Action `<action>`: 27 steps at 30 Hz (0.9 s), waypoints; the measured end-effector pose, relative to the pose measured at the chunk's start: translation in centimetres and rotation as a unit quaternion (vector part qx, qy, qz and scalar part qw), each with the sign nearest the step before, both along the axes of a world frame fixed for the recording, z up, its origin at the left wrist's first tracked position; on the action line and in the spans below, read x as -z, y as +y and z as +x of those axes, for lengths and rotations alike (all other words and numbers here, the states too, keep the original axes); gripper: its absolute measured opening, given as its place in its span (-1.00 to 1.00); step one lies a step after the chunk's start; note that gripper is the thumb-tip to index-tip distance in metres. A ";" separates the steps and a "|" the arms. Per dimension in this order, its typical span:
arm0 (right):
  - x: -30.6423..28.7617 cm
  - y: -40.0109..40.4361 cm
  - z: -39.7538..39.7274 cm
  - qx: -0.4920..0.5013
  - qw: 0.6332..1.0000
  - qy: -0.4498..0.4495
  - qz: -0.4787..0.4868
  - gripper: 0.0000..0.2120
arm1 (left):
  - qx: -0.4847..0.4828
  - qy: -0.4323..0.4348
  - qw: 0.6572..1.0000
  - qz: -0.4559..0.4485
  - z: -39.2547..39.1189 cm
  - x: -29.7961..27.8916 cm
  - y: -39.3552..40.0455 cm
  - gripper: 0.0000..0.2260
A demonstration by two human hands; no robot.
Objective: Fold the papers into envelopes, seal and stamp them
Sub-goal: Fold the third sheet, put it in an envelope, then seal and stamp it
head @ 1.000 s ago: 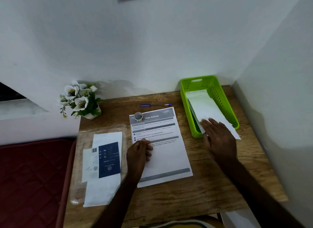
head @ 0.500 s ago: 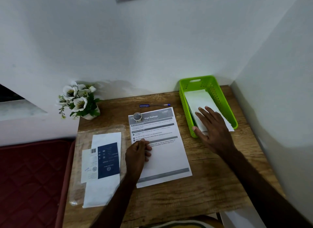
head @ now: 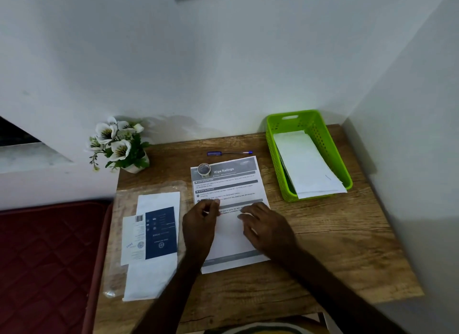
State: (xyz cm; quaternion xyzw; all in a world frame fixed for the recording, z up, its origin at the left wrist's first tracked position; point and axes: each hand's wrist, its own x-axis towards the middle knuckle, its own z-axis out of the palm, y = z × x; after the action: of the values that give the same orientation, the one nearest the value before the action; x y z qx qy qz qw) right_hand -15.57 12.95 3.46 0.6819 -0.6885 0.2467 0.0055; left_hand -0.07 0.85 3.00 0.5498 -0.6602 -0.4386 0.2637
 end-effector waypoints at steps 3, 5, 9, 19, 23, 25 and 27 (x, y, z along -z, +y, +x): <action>1.5 -0.1 1.3 0.004 0.999 -0.002 0.048 -0.75 | -0.004 -0.106 0.984 -0.145 -0.9 -1.3 -2.4 -0.79; 1.9 -0.1 1.7 0.010 0.998 0.008 0.054 -0.73 | -0.007 -0.160 0.969 -0.188 -1.7 -2.2 -4.2 -0.72; 2.0 0.1 2.0 0.025 0.998 0.018 0.048 -0.67 | 0.008 -0.222 0.962 -0.160 -3.3 -2.7 -7.0 -0.59; 2.6 0.4 2.3 0.030 0.999 0.016 0.034 -0.61 | 0.032 -0.317 0.925 -0.208 -1.3 -1.8 -13.0 -0.78; 2.8 0.4 2.4 0.039 0.998 0.014 0.037 -0.63 | 0.014 -0.293 0.927 -0.234 -0.4 -2.1 -14.3 -0.84; 2.9 0.3 2.3 0.042 0.998 0.012 0.034 -0.63 | 0.016 -0.307 0.916 -0.258 -0.5 -1.9 -14.2 -0.81; 3.1 0.2 2.4 0.048 0.998 0.008 0.031 -0.64 | 0.054 -0.306 0.901 -0.303 -0.8 -1.3 -13.6 -0.78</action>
State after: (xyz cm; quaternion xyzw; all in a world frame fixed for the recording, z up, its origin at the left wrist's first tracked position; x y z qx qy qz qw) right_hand -13.19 13.17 0.37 0.6501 -0.7276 0.2189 0.0014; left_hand -0.90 -12.74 4.34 0.5138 -0.8381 -0.0413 0.1785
